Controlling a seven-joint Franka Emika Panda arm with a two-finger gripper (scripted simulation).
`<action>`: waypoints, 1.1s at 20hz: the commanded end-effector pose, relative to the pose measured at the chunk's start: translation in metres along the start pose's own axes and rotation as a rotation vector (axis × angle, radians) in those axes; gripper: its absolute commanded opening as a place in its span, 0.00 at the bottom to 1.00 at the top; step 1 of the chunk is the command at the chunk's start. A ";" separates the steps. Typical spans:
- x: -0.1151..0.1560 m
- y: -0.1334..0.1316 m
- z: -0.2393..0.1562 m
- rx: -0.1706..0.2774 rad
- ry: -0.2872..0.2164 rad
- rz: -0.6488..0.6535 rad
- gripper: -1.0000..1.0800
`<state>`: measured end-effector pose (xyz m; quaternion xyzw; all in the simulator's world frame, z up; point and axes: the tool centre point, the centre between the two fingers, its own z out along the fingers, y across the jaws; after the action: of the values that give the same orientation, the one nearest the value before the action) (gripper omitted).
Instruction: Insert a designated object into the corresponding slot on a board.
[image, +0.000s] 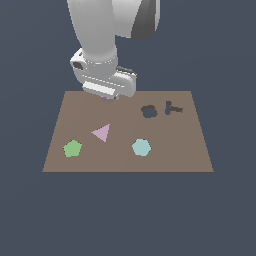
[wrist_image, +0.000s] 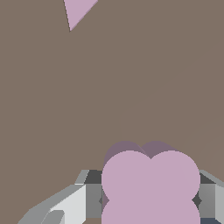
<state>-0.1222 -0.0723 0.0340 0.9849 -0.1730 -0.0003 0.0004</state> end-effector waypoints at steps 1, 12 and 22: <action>-0.006 -0.012 -0.001 0.000 0.001 0.078 0.00; -0.018 -0.068 -0.003 0.000 0.000 0.407 0.00; -0.012 -0.118 -0.005 0.001 0.000 0.692 0.00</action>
<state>-0.0972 0.0369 0.0384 0.8782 -0.4782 -0.0004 0.0002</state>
